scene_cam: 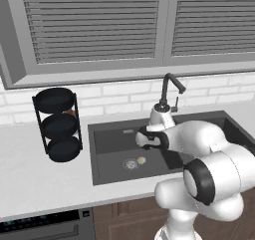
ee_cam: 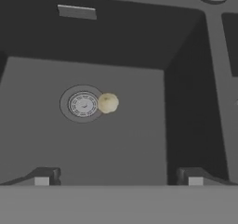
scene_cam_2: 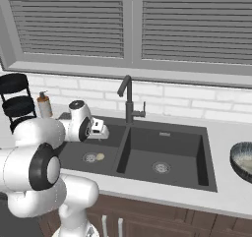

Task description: Pick the garlic from the sink and place it in the bowl. Then pick the bowl and place it in the microwave. Then close the microwave door and press the start button.

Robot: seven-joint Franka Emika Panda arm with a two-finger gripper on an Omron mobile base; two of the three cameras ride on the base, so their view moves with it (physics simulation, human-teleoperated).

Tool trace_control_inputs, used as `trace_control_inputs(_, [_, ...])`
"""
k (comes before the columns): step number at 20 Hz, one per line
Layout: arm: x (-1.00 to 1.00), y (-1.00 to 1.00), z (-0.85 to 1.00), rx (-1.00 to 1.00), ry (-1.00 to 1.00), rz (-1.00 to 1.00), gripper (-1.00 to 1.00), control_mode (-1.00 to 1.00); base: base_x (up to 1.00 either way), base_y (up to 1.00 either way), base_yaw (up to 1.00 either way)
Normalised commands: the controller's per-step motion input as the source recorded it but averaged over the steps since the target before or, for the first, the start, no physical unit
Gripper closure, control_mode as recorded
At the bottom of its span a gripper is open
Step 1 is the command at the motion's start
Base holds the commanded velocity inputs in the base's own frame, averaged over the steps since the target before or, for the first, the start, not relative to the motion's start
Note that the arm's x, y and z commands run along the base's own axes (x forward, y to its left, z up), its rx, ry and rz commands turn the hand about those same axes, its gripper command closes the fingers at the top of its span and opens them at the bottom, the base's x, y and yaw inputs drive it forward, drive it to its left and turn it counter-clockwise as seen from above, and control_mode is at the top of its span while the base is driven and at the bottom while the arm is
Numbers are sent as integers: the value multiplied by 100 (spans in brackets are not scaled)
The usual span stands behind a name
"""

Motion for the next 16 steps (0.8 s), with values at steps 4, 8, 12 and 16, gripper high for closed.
trace_control_inputs(4, [30,-6,-29,3,0,0,-100,-100,0,0,0])
trace_control_inputs(8, [48,0,-31,2,0,0,-100,-100,0,0,0])
trace_control_inputs(12, [46,0,-32,0,0,0,-100,-100,0,0,0])
trace_control_inputs(16, [41,2,-34,0,1,0,-100,-100,0,0,0])
